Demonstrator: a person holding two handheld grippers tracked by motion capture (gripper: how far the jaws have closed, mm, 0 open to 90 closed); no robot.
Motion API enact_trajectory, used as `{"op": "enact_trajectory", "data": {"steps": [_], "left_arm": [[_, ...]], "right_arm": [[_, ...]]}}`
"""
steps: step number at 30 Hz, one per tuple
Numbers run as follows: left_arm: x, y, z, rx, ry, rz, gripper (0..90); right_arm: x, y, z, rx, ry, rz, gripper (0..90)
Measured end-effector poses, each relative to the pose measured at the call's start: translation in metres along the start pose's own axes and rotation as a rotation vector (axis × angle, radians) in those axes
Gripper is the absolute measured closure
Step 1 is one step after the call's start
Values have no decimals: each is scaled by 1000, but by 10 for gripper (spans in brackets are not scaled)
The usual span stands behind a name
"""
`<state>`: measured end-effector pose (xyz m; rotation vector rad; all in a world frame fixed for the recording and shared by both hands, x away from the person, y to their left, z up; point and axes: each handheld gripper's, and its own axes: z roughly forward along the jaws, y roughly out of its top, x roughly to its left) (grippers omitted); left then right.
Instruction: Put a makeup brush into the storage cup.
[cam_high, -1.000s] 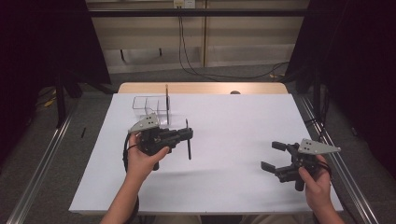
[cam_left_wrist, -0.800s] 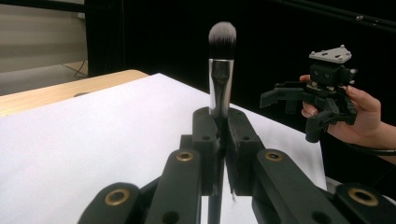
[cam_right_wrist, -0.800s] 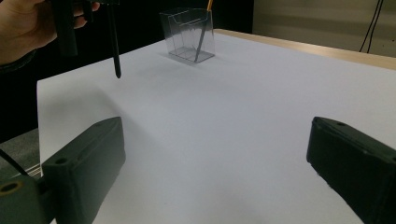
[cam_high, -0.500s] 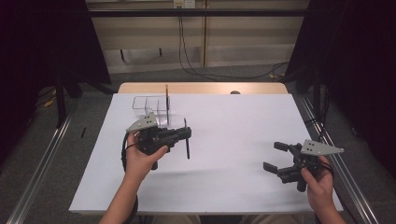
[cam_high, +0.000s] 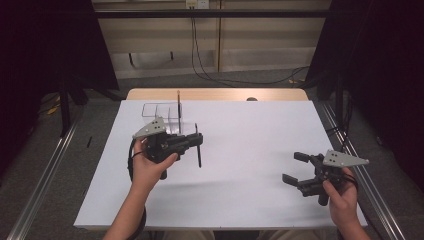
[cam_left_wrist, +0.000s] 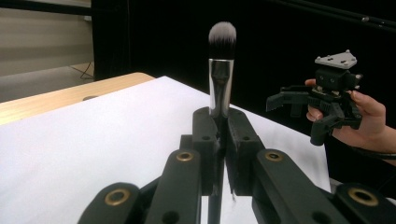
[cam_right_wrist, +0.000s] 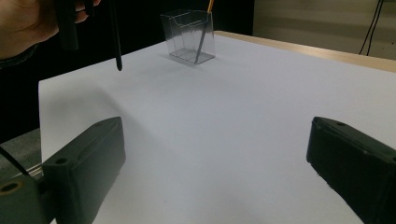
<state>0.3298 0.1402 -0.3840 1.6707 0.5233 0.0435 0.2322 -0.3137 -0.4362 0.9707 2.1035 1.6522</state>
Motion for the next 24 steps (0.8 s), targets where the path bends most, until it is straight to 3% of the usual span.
{"op": "enact_trajectory", "data": {"steps": [24], "left_arm": [[13,20,-11,-6,42,0,838]], "right_arm": [[0,-1,-2,-8,1,3,45]]}}
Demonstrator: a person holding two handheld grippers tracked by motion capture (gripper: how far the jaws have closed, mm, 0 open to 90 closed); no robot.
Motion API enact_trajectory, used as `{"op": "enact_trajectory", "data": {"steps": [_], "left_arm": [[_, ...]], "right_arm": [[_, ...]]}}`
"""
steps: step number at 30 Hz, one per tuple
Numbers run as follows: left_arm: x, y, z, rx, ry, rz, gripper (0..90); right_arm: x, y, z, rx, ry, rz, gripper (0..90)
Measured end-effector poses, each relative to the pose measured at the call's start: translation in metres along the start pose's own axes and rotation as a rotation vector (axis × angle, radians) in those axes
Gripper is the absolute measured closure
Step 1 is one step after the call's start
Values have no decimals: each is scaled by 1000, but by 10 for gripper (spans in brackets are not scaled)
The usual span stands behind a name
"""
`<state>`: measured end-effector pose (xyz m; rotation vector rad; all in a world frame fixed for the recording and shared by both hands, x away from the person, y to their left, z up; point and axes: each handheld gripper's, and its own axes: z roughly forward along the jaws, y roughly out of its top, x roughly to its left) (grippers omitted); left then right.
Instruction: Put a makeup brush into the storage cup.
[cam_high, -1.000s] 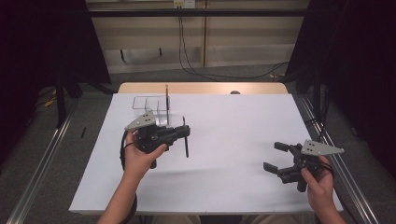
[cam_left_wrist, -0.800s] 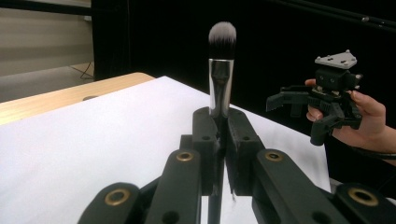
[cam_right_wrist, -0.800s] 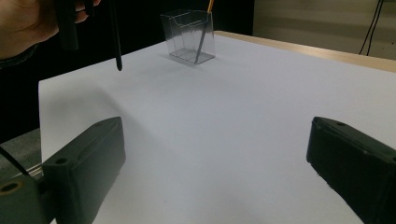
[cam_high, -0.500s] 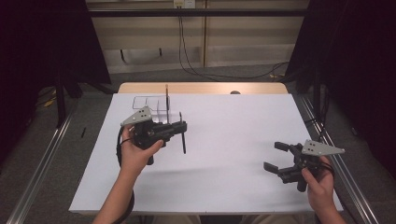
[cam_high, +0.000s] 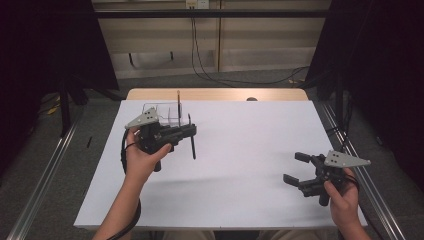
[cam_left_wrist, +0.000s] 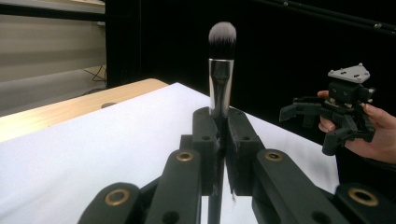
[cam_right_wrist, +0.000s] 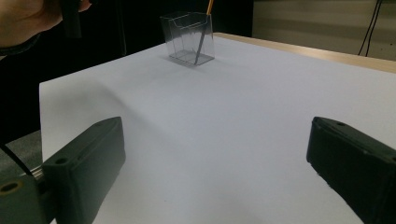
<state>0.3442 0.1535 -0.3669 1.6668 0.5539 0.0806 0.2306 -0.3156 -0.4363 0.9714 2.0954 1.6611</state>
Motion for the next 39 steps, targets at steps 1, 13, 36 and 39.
{"op": "enact_trajectory", "data": {"steps": [1,13,36,39], "left_arm": [[1,1,0,-2,2,2,839],[12,12,-6,-2,45,1,838],[32,28,-7,-15,117,23,838],[35,30,-7,-20,127,22,838]], "right_arm": [[0,0,0,0,-1,0,45],[-2,1,5,3,8,-5,45],[-2,-2,-1,2,1,3,45],[-2,-1,-1,1,3,1,45]]}}
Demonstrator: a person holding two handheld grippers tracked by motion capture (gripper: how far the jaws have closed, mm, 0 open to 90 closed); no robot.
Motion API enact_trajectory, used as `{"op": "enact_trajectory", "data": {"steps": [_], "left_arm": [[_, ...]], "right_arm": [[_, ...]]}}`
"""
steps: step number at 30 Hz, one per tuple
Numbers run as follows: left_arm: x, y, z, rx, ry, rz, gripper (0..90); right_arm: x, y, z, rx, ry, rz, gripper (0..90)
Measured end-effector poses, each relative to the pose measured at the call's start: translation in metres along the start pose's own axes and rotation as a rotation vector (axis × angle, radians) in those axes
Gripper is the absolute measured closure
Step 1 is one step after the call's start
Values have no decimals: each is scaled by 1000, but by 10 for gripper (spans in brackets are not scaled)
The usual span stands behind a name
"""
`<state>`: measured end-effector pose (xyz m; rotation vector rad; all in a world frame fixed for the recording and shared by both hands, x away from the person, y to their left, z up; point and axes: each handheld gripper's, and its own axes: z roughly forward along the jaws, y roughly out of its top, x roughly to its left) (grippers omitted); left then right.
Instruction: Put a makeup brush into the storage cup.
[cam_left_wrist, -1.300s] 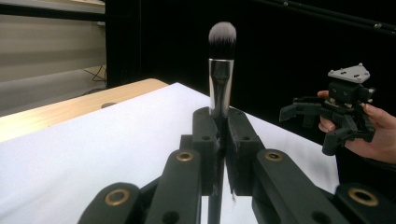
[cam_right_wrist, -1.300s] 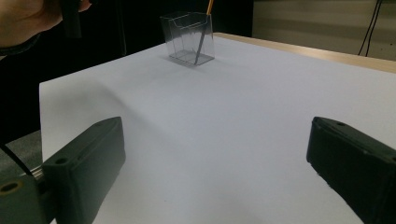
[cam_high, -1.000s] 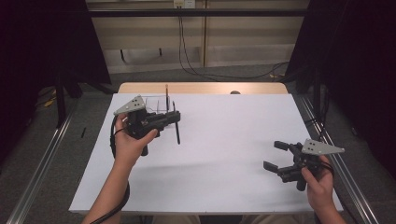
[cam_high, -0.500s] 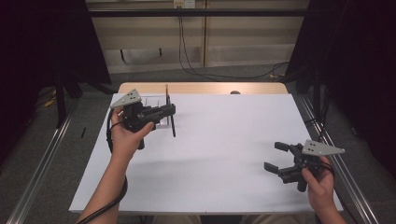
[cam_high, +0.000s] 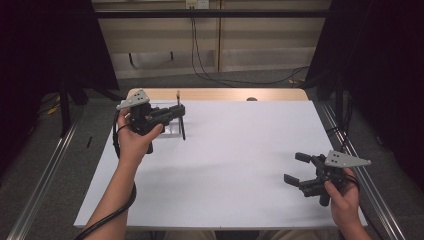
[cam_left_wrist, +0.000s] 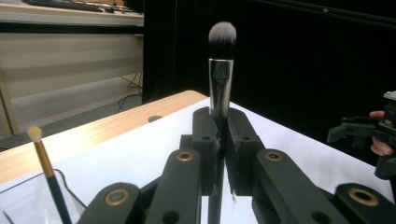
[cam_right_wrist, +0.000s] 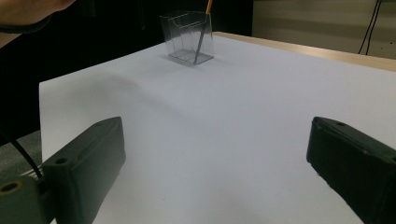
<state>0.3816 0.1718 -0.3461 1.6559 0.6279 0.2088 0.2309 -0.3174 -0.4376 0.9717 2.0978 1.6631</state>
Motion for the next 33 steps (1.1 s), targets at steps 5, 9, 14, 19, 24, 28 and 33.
{"op": "enact_trajectory", "data": {"steps": [5,9,14,19,24,28,33], "left_arm": [[5,3,-1,-7,19,3,838],[9,5,-1,-5,30,3,838],[13,6,1,-6,50,7,838],[18,9,1,-11,69,5,839],[23,11,2,-9,95,15,838],[26,11,4,-15,111,18,838],[32,11,7,-17,140,21,838]], "right_arm": [[0,0,0,2,1,-3,45],[0,0,0,3,1,-4,45],[0,0,0,6,-1,-5,45],[0,-1,-1,5,-2,-4,45],[0,-1,-2,7,-4,-4,45],[0,0,-2,5,-3,-8,45],[0,-1,-2,0,-6,-7,45]]}}
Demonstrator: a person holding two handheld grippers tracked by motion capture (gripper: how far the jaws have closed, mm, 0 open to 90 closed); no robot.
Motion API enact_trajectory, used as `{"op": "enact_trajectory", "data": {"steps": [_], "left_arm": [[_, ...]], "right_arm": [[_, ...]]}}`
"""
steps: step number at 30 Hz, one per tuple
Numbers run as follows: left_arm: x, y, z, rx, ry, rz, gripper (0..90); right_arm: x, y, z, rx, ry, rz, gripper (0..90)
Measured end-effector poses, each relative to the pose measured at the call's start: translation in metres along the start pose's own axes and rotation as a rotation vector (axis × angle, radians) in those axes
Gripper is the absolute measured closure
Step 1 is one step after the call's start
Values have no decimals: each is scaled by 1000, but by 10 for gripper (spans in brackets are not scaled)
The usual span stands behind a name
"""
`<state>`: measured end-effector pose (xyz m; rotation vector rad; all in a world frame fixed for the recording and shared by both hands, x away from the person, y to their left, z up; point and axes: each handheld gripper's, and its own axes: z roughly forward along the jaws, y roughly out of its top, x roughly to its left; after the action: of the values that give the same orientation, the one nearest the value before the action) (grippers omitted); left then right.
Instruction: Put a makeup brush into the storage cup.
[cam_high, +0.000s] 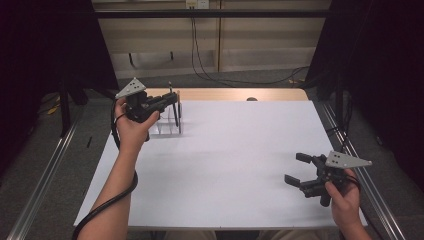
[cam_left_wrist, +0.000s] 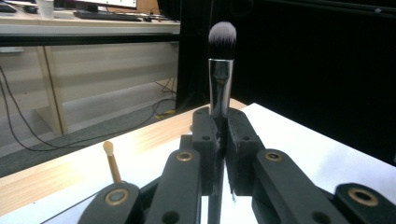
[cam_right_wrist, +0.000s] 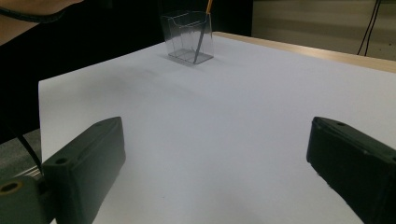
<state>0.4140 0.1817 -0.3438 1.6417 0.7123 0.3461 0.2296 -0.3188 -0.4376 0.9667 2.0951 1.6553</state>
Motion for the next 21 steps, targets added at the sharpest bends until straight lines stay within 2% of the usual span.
{"op": "enact_trajectory", "data": {"steps": [4,13,21], "left_arm": [[5,0,1,0,20,-3,839],[13,1,3,0,45,24,838],[19,0,8,-4,63,10,838]], "right_arm": [[0,0,-1,-1,-1,4,45],[0,0,-1,-2,0,2,45],[-1,0,-1,1,-1,4,45]]}}
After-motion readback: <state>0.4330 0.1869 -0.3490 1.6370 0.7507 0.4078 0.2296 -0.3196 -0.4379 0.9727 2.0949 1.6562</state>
